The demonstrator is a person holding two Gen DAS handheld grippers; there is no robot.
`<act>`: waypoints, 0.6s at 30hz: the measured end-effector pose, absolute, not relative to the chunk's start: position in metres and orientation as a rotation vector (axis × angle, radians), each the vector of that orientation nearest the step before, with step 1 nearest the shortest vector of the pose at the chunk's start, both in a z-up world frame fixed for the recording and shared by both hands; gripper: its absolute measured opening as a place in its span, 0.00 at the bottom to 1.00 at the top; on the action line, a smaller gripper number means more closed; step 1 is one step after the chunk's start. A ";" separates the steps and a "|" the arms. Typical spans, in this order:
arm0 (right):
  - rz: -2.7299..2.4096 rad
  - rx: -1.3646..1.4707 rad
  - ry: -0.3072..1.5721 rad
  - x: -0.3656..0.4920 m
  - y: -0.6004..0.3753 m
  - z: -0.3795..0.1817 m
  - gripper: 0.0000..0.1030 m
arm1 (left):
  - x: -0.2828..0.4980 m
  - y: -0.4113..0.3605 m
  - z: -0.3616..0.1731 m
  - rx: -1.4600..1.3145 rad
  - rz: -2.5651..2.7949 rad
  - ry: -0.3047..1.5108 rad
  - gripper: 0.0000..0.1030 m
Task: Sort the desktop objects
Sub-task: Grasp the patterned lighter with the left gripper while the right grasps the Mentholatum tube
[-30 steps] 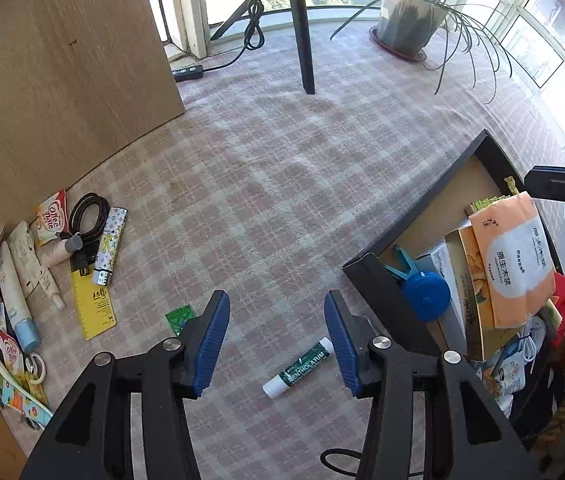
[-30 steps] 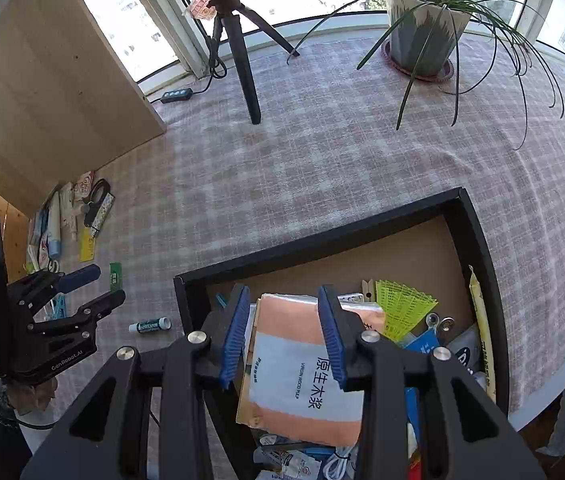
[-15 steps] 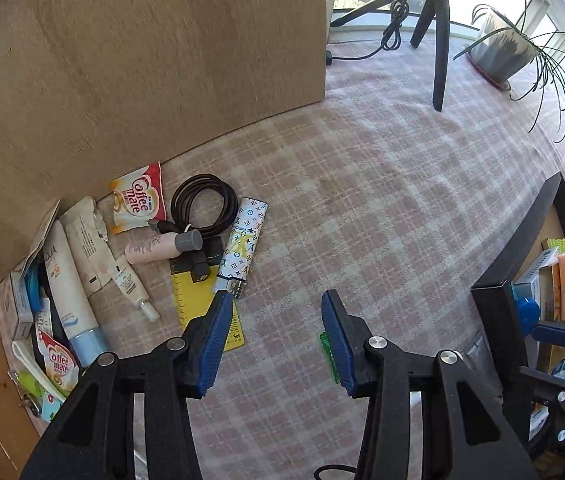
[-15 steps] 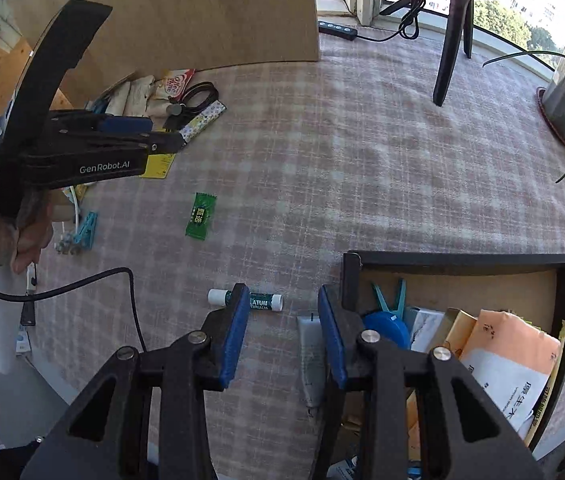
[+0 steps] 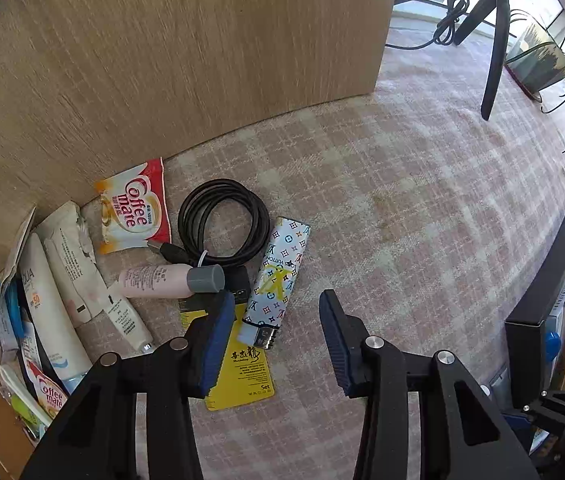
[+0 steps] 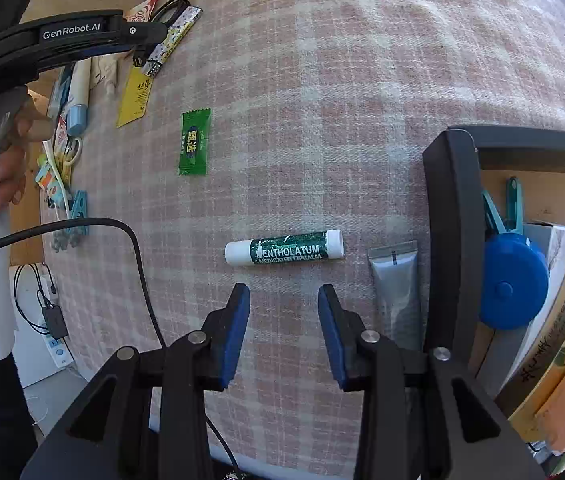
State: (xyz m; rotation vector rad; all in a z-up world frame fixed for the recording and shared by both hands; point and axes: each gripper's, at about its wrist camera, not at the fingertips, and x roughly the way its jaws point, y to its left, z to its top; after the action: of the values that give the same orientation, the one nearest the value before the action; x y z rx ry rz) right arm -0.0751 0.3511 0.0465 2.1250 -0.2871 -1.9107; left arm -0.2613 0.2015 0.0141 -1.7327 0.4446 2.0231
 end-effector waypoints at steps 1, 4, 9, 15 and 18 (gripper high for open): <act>-1.916 2.129 -0.305 -0.077 0.352 0.044 0.34 | -0.263 0.202 0.011 -1.737 2.021 0.446 0.37; -1.907 2.134 -0.343 -0.080 0.352 0.040 0.34 | -0.266 0.204 0.005 -1.743 2.022 0.455 0.36; -1.891 2.143 -0.371 -0.086 0.348 0.034 0.34 | -0.272 0.206 0.000 -1.740 2.027 0.469 0.35; -1.937 2.138 -0.407 -0.098 0.354 0.039 0.34 | -0.268 0.210 -0.008 -1.737 2.010 0.479 0.26; -1.984 2.148 -0.389 -0.103 0.358 0.043 0.34 | -0.261 0.209 -0.007 -1.730 1.996 0.472 0.21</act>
State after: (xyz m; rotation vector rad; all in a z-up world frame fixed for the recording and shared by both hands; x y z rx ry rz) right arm -0.1032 0.3585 0.0427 2.1482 -0.3895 -1.9843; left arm -0.2610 0.2094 -0.0067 -1.7298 0.4720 1.9963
